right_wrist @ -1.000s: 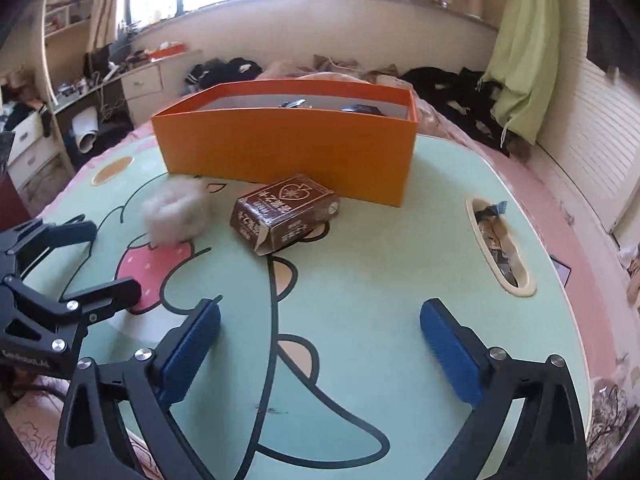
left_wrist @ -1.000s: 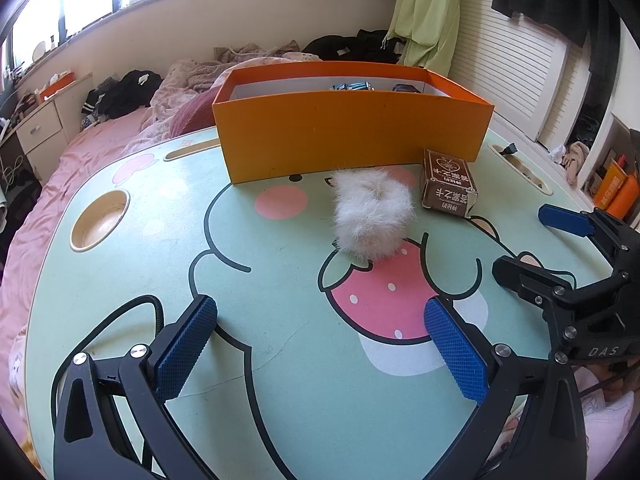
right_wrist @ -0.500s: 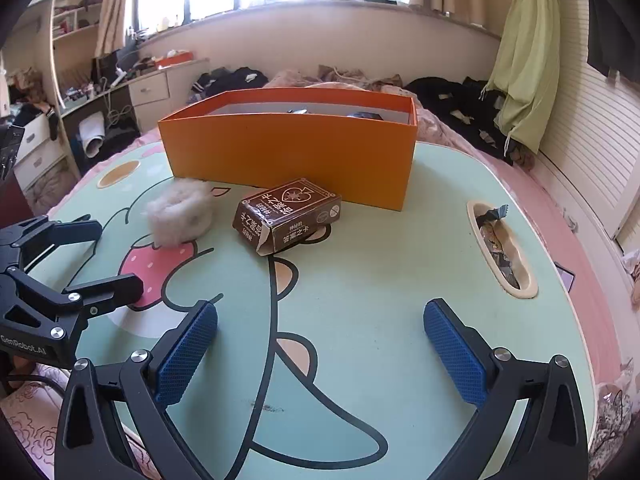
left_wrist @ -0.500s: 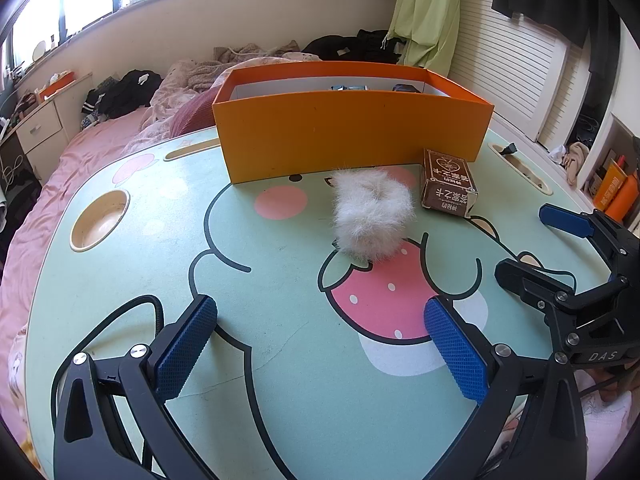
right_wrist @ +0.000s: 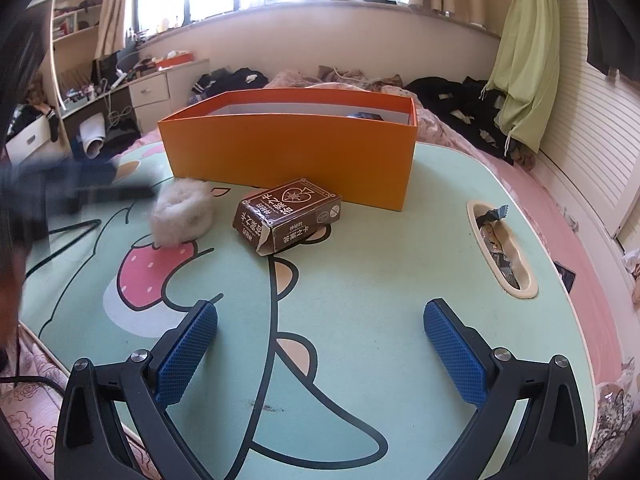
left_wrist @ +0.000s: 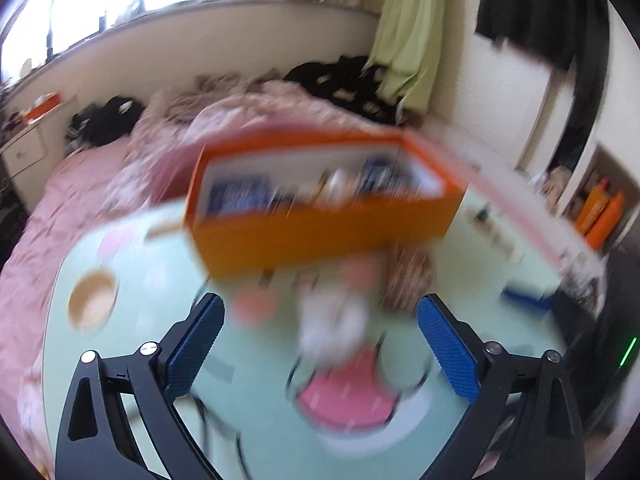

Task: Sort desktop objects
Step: 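Move the left gripper over the orange box, then grasp the black lace cloth inside the box with the left gripper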

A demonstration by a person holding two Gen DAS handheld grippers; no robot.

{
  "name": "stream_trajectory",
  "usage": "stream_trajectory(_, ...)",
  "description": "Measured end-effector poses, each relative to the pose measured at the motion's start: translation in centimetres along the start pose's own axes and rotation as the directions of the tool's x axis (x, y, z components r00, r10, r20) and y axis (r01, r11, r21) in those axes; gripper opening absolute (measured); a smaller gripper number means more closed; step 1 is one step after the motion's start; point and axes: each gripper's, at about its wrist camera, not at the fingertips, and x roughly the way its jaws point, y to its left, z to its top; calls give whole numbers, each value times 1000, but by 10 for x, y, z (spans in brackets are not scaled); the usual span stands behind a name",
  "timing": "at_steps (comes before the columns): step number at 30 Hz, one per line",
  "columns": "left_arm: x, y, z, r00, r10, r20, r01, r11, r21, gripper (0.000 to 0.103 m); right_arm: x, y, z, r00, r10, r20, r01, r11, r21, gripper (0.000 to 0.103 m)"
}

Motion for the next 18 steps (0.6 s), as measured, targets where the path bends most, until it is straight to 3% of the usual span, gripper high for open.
stream_trajectory(3, 18, -9, 48, 998, -36, -45, 35, 999, -12, 81, 0, 0, 0, 1000, 0, 0, 0, 1000, 0, 103)
stream_trajectory(6, 54, -24, 90, 978, -164, -133, 158, 986, -55, 81, 0, 0, 0, 1000, 0, 1, 0, 1000, 0, 103)
stream_trajectory(7, 63, -29, 97, 974, -171, -146, 164, 985, -62, 81, 0, 0, 0, 1000, 1, 1, -1, 1000, 0, 103)
stream_trajectory(11, 106, -58, 115, 973, -113, -200, 112, 994, -18, 79, 0, 0, 0, 1000, 4, 3, -4, 1000, 2, 103)
stream_trajectory(14, 139, -71, 113, 956, -93, -278, 96, 995, -4, 61, 0, 1, 1, 1000, 5, 4, -5, 1000, 4, 103)
stream_trajectory(15, 151, -75, 108, 938, -99, -333, 104, 995, -2, 57, 0, 1, 1, 1000, 5, 5, -5, 1000, 4, 103)
stream_trajectory(16, 156, -75, 106, 933, -90, -349, 98, 995, 6, 49, 0, 1, 1, 1000, 5, 4, -5, 1000, 4, 103)
stream_trajectory(18, 158, -74, 101, 942, -47, -332, 63, 997, 39, 38, 0, 1, 1, 1000, 6, 5, -6, 1000, 5, 103)
